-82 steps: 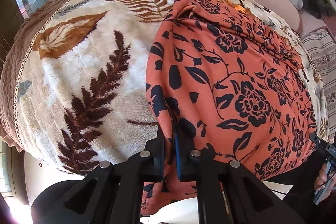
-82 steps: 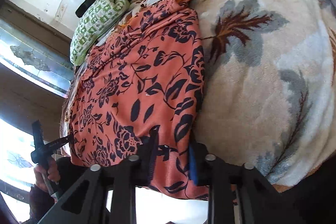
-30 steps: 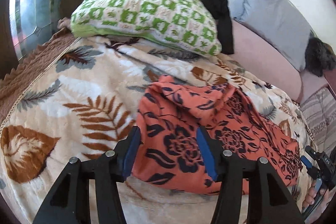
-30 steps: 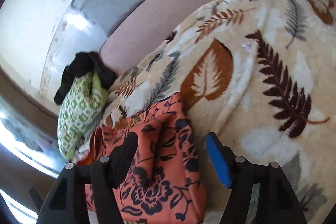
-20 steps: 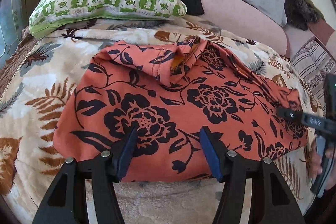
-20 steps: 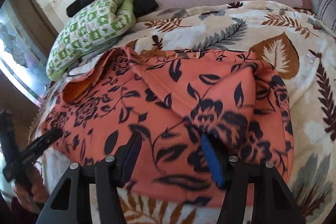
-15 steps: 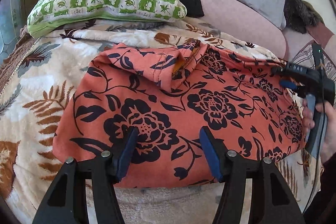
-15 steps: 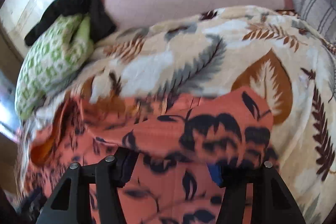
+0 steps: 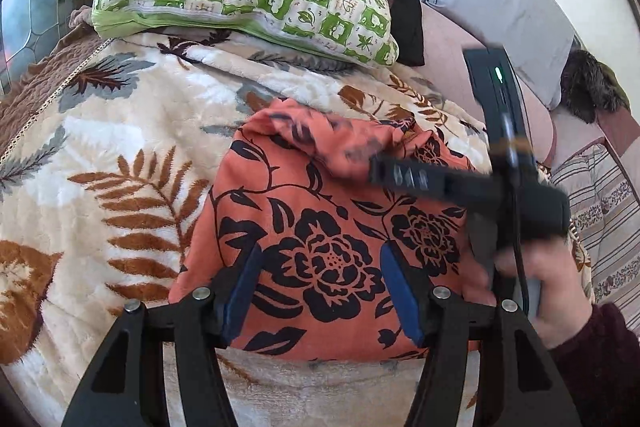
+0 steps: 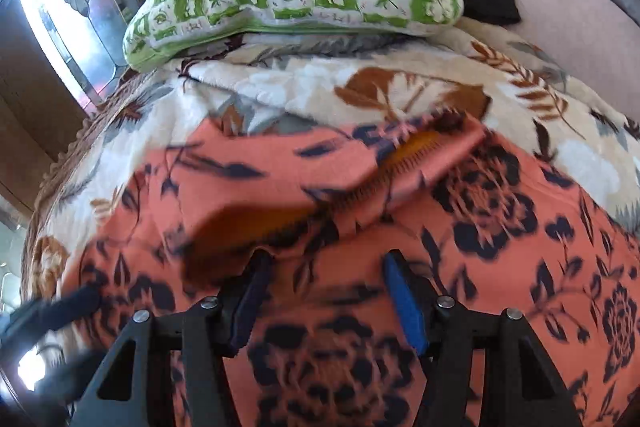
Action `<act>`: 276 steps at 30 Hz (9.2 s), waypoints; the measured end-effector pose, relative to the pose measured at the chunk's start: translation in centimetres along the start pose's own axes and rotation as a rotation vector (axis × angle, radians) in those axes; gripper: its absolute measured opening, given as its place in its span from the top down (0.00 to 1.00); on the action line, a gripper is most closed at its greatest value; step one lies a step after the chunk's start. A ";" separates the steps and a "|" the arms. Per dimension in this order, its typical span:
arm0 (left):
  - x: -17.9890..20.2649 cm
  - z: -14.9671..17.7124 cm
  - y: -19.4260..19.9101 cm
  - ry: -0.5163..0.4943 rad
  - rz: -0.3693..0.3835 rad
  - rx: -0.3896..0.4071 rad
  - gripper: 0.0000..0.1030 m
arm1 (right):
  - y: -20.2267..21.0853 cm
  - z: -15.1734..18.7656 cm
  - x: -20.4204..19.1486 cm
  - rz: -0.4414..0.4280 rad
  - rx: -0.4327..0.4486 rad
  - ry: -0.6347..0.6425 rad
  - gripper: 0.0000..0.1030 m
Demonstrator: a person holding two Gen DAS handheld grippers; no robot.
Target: Fold small clothes
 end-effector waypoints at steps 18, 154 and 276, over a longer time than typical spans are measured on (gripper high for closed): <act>0.1 0.1 -1.6 -0.070 -0.180 -0.051 0.39 | 13.6 10.8 8.2 0.105 0.147 -0.220 0.60; 33.0 10.0 -0.8 -0.899 -0.243 0.230 0.79 | 17.6 8.3 22.5 -0.382 0.268 -0.443 0.88; 44.9 7.2 -3.4 -0.717 -0.470 -0.017 0.16 | 43.1 43.3 23.8 -0.359 0.792 -1.004 0.65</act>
Point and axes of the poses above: each gripper's, at about its wrist camera, not at the fingertips, and y roughly against the way its jaws point, x to its right, z to its underside, the point moved 1 cm from there along -y, roughly the way its jaws point, and after that the axes turned 6 degrees about -z, right-handed, at the moved point
